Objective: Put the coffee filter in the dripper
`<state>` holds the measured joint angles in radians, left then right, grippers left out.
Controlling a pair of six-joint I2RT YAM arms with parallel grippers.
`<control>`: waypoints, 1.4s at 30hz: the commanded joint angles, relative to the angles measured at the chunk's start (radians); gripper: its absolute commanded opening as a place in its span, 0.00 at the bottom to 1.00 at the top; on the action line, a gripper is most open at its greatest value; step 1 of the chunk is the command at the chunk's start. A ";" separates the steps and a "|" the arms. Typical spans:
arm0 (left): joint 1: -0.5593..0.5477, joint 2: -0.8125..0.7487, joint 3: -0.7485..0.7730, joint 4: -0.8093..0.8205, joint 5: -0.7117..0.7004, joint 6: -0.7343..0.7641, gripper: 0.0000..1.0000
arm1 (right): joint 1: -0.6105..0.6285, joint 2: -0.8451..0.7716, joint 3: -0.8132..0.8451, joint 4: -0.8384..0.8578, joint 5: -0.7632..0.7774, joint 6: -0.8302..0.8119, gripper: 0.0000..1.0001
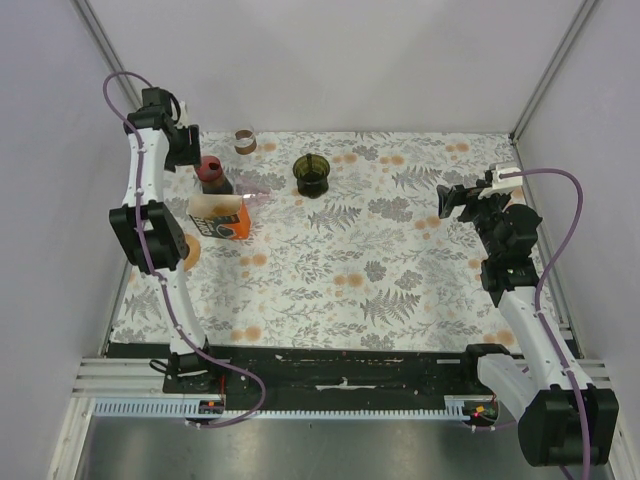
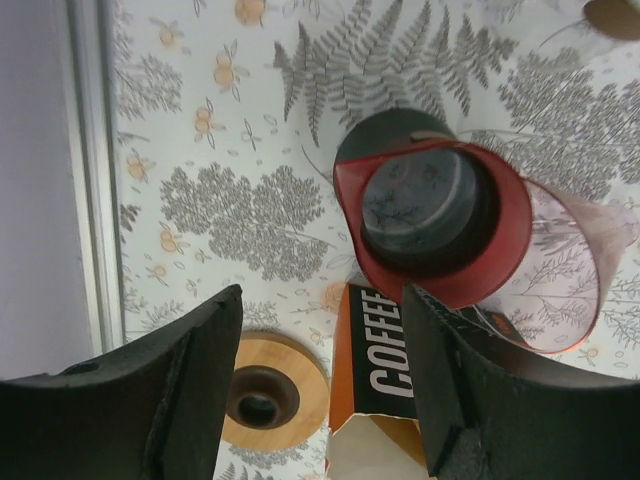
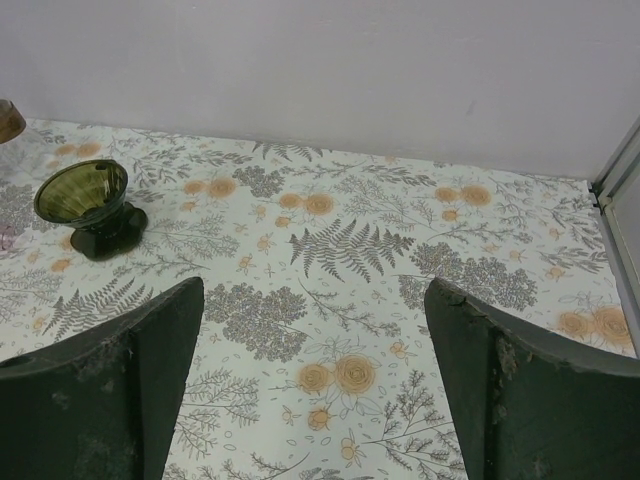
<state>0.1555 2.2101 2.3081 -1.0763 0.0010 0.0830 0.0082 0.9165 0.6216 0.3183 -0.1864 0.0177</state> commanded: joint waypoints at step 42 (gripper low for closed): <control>-0.499 -0.280 0.013 -0.082 0.353 0.299 0.02 | -0.001 0.016 0.127 -0.108 -0.094 0.040 0.98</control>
<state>-0.1577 1.9377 2.3257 -1.0019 0.1890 0.1867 0.0082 0.9104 0.6685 0.2100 -0.2218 0.0334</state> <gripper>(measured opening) 0.037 0.981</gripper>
